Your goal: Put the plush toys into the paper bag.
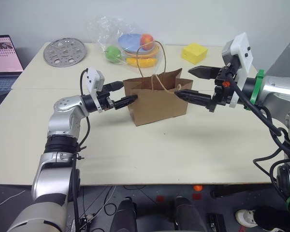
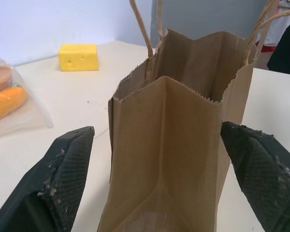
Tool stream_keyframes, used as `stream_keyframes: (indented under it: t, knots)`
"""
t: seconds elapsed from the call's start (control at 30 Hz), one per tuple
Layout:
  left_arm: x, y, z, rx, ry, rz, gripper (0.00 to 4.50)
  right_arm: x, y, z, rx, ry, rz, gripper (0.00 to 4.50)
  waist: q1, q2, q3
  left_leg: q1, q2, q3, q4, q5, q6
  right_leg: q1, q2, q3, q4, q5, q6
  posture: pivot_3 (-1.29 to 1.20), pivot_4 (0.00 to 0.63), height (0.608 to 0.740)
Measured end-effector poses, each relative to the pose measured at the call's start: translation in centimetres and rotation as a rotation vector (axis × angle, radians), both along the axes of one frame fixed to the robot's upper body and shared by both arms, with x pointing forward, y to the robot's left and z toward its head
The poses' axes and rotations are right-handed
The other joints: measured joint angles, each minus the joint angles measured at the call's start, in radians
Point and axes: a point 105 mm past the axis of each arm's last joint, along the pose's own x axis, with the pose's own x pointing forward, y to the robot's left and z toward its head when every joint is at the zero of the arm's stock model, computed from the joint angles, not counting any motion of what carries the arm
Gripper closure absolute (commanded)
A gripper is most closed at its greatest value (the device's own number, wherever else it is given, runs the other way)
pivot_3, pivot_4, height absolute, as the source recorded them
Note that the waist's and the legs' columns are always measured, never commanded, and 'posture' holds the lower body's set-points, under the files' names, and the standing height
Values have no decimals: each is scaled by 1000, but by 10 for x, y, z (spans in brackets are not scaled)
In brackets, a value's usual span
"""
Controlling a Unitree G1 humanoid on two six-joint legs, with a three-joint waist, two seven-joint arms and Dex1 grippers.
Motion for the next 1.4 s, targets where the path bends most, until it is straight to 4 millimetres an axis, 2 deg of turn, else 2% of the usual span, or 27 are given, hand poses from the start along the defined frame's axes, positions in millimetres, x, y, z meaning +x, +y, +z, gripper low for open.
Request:
stream_keyframes:
  t: [0.3, 0.43, 0.5, 0.83, 0.97, 1.13, 1.23, 1.33, 1.4]
  knots:
    - [2, -11, -7, 40, 16, -41, 45, 1, 0, 0, 2, 0, -7, 0, -1, 0, 0, 0, 0, 0, 0, 0, 0, 0, 0, 0, 0, 0, 0, 0, 150, 740]
    - [3, -15, -16, 63, 27, -59, 806, 0, 0, 0, 5, 1, -6, 0, -1, 0, 0, 0, 0, 0, 0, 0, 0, 0, 0, 0, 0, 0, 0, 0, 150, 740]
    - [3, -16, -19, 58, 32, -66, 1349, 0, 0, 0, 4, 1, -7, 0, -1, 0, 0, 0, 0, 0, 0, 0, 0, 0, 0, 0, 0, 0, 0, 0, 150, 740]
    - [3, -25, -13, 48, 15, -115, 4401, 0, -2, 1, -5, -1, -12, 0, -2, 0, 0, 0, 0, 0, 0, 0, 0, 0, 0, 0, 0, 0, 0, 0, 150, 740]
    - [4, -27, -12, 20, 16, -121, 4460, 1, -5, 0, -13, 0, -15, 0, -2, 0, 0, 0, 0, 0, 0, 0, 0, 0, 0, 0, 0, 0, 0, 0, 150, 740]
    - [2, -27, 2, -8, -38, -147, 4460, 0, -21, 1, -75, -11, -40, 0, 0, 0, 0, 0, 0, 0, 0, 0, 0, 0, 0, 0, 0, 0, 0, 0, 150, 740]
    - [-14, -19, 10, -2, 19, -275, 4460, -9, -37, 7, -124, -8, -36, 0, -4, 0, 0, -1, 0, 0, -1, 0, 0, 0, 0, 0, -1, 0, 1, 0, 150, 740]
    - [-33, -14, 22, 14, 21, -412, 4460, -19, -45, 13, -138, 9, -10, 0, -5, 1, 0, 0, 0, 0, -2, 0, 0, -1, 0, 0, 0, 0, 0, 0, 150, 740]
    - [-39, -15, 22, 36, 37, -463, 4460, -22, -48, 16, -138, 21, 0, 0, -5, 1, 0, 0, 0, 0, -2, 0, 0, 0, 0, 0, 0, -1, 1, 0, 150, 740]
